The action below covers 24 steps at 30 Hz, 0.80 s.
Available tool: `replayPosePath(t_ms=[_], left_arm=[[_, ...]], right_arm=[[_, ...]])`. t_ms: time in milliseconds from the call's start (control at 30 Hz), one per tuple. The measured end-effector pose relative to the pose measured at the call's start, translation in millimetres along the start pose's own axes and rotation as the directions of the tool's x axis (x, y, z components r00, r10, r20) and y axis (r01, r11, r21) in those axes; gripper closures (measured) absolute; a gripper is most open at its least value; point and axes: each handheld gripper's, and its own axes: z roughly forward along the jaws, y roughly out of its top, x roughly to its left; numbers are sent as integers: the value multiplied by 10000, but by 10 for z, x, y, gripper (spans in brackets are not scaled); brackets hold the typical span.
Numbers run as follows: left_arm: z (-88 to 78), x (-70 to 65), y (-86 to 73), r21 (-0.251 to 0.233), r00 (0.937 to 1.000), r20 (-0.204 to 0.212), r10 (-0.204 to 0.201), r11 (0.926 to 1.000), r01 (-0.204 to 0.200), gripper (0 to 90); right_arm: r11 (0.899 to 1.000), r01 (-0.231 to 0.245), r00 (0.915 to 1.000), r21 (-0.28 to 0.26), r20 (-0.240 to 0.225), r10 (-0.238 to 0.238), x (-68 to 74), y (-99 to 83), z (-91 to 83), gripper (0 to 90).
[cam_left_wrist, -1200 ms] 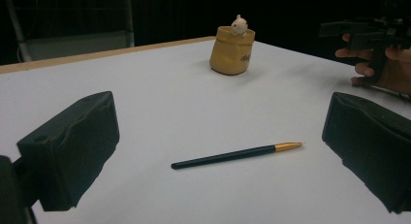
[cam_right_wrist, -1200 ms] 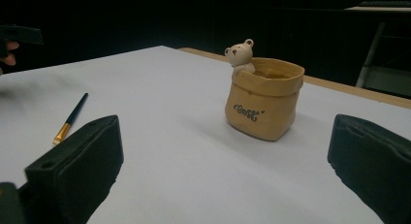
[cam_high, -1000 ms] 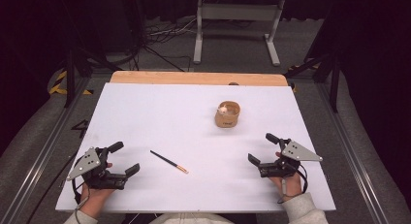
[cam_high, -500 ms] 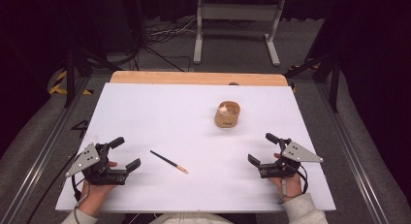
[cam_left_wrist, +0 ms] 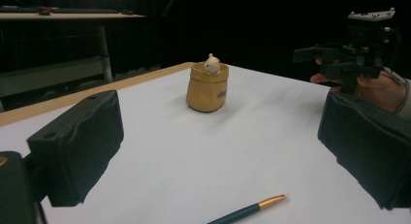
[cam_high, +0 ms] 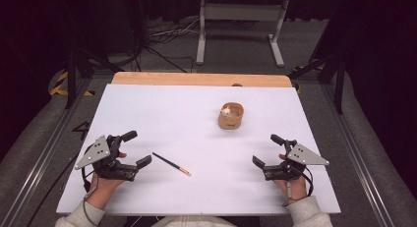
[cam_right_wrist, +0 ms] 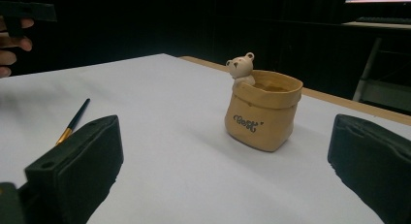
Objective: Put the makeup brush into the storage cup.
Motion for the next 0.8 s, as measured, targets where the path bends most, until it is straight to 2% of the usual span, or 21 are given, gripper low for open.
replayPosePath(t_ms=[100, 367, 667, 733, 800], left_arm=[[93, 11, 55, 581, 10000, -8, -55, 9983, 56, 50], [223, 47, 147, 629, 9999, 126, 25, 9980, -33, 41], [333, 43, 212, 695, 9989, 459, -92, 9976, 60, 30], [367, 43, 211, 760, 9986, 509, -116, 9971, 77, 29], [409, 43, 215, 1061, 9984, 551, -126, 9943, 67, 8]], right_arm=[[10000, 2, 10000, -2, 32, -2, -6, 0, 3, 0], [10000, -2, 10000, 11, -3, 2, -9, -2, 4, 0], [10000, 79, 9999, -24, -68, -79, -8, 1, 10, 0], [9999, 105, 9999, -28, -134, -106, -10, 1, 11, 0], [10000, 92, 9998, -34, -200, -93, -18, -1, 13, 0]])
